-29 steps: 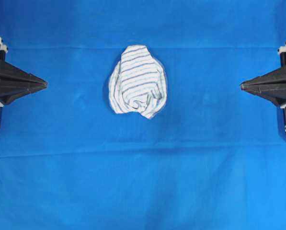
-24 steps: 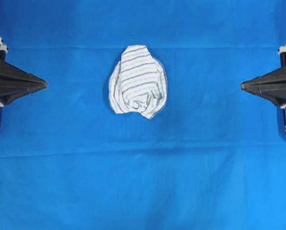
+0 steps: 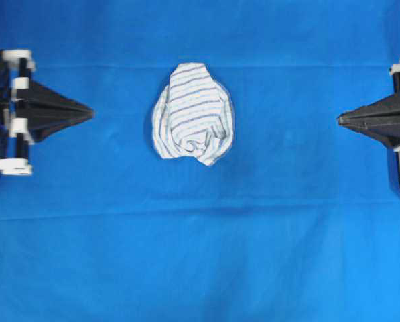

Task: Hand over the towel.
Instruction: 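Reach the left gripper to the towel's left side and grasp it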

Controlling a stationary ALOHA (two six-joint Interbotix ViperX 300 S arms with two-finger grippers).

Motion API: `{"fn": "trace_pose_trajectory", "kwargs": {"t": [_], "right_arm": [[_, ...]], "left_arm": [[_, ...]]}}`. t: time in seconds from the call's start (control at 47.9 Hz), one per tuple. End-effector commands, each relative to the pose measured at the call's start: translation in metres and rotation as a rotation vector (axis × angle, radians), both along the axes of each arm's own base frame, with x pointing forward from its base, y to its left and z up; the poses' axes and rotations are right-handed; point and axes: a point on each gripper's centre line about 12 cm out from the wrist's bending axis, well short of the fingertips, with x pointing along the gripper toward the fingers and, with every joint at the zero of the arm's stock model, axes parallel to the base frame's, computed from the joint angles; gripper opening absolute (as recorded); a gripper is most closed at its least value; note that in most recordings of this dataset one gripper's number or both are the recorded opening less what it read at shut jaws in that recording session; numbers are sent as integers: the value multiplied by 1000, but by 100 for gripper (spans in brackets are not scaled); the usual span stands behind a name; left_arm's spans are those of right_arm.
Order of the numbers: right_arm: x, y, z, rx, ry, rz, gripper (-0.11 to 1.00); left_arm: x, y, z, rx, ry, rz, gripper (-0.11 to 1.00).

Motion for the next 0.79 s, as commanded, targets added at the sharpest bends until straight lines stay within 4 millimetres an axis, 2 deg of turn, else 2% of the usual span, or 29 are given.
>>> {"fn": "trace_pose_trajectory", "kwargs": {"t": [0.0,0.104,0.251,0.334,0.543,0.626,0.773], "right_arm": [[2,-1,9,2,-18,-3,0],[2,0,7,2,-2,-1,0],[2,0,5,0,15,-1,0],[2,0,5,0,15,-1,0],[2,-1,4,0,21,-3,0],[2,0,3,3,25,-1,0],[4,0,0,3,32,-1,0]], "left_arm": [[21,6,7,-6,7,18,3],[42,11,-4,-11,73,34,29],[78,15,-30,-13,234,34,74],[98,18,-49,-23,343,37,90],[137,21,-109,-36,528,34,92],[145,21,-128,-34,574,33,93],[147,27,-158,-42,649,45,93]]}}
